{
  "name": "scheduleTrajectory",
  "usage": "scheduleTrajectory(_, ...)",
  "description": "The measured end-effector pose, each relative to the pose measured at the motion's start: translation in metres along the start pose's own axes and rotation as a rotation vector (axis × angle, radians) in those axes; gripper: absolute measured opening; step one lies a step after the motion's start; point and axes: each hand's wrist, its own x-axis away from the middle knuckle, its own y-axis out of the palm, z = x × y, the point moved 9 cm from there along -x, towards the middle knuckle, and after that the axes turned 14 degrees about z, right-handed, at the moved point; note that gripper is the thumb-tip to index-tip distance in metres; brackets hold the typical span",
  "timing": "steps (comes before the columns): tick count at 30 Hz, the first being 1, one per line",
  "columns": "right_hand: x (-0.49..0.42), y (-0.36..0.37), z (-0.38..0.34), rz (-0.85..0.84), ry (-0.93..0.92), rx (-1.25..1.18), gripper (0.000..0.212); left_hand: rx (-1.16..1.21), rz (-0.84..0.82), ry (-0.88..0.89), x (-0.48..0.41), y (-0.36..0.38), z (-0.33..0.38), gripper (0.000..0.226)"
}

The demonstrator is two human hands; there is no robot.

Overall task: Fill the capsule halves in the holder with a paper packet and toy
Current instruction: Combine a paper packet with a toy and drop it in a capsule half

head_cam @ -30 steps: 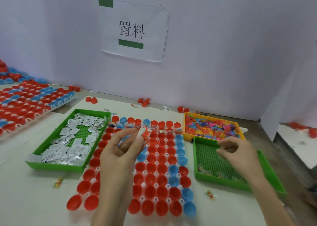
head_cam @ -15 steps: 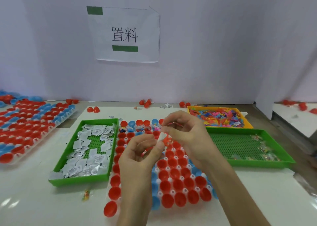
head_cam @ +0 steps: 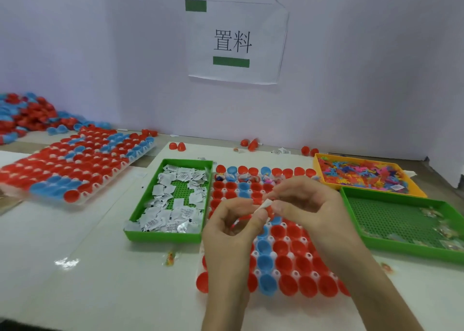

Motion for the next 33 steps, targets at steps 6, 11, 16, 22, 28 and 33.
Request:
scheduleTrajectory(6,0.007,-0.014,0.016,0.094,0.003,-0.071,0.024,0.003,-0.008,-0.074,0.013,0.006,-0.019,0.023)
scheduleTrajectory(11,0.003,-0.017,0.016,0.054,-0.032,-0.062,0.019,-0.025,-0.043,-0.066,0.021,0.016,-0.018,0.025)
scheduleTrajectory(16,0.005,-0.019,0.012,0.067,-0.159,0.038,0.020,-0.067,-0.004,-0.010,0.019,0.014,-0.015,0.028)
scheduleTrajectory(22,-0.017,-0.064,0.003,0.085,-0.351,0.222,0.027,-0.346,0.025,0.158,-0.015,0.006,0.007,0.007)
scheduleTrajectory(28,-0.040,-0.140,0.004,0.452,-0.500,0.448,0.028,-1.008,-0.034,0.461,-0.105,0.007,0.022,0.006)
scheduleTrajectory(33,-0.040,-0.143,0.008,0.460,-0.525,0.443,0.026,-1.268,-0.173,0.559,-0.138,0.020,-0.002,0.011)
